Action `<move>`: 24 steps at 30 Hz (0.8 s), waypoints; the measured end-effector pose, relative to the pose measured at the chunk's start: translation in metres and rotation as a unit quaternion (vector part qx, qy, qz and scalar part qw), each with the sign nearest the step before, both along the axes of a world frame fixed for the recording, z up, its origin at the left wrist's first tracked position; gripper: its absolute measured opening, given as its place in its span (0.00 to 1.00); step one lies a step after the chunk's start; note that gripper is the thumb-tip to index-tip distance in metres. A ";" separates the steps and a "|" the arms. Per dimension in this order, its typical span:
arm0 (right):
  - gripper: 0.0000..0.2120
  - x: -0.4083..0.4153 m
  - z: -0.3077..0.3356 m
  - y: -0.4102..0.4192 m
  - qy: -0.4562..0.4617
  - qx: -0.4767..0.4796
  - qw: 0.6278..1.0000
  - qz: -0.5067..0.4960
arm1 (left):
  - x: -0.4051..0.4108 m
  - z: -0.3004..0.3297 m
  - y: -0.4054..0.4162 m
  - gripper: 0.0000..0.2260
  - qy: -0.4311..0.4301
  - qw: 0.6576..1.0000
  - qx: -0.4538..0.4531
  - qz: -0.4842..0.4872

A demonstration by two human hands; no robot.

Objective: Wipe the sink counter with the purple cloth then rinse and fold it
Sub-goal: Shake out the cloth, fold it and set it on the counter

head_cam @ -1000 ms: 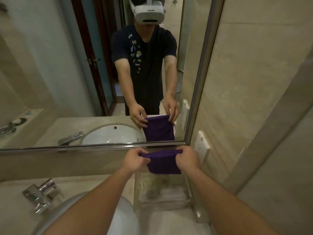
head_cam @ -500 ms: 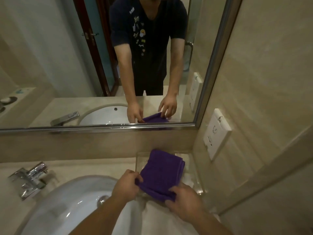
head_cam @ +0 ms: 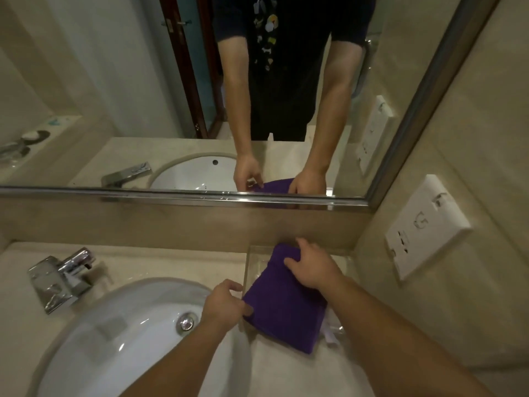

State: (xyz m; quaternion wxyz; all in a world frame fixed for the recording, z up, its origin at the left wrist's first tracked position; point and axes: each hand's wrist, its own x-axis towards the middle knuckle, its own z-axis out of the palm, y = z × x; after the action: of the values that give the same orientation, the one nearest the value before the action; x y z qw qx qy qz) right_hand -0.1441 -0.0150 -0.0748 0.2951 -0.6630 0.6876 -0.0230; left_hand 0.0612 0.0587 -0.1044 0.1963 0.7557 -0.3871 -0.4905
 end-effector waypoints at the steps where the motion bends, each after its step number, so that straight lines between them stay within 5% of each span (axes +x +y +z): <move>1: 0.36 0.001 -0.003 -0.001 0.018 0.013 1.000 -0.004 | 0.003 0.000 -0.003 0.17 0.017 1.000 0.007 0.006; 4: 0.31 0.000 -0.004 -0.002 0.031 0.031 0.998 -0.051 | 0.011 0.005 -0.010 0.13 0.047 0.998 -0.002 0.032; 8: 0.10 -0.016 -0.008 0.000 -0.080 0.051 0.985 -0.144 | 0.012 0.011 -0.022 0.16 0.054 0.997 -0.035 0.038; 14: 0.05 -0.037 -0.004 0.013 -0.136 0.040 0.953 -0.268 | -0.010 0.014 -0.045 0.15 0.029 0.996 -0.086 0.013; 19: 0.21 -0.049 -0.009 0.019 -0.165 0.020 0.927 -0.336 | -0.027 0.013 -0.063 0.17 0.019 0.992 -0.118 -0.038; 24: 0.07 -0.052 -0.011 0.011 -0.164 -0.044 0.917 -0.361 | -0.039 0.010 -0.087 0.16 -0.010 0.981 -0.167 -0.098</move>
State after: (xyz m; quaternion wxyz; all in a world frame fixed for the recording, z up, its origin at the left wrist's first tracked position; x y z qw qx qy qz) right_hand -0.1958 -0.0043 -0.0859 0.3462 -0.3690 0.8203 -0.2666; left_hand 0.0223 -0.0287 -0.0948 0.2667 0.6756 -0.5378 -0.4281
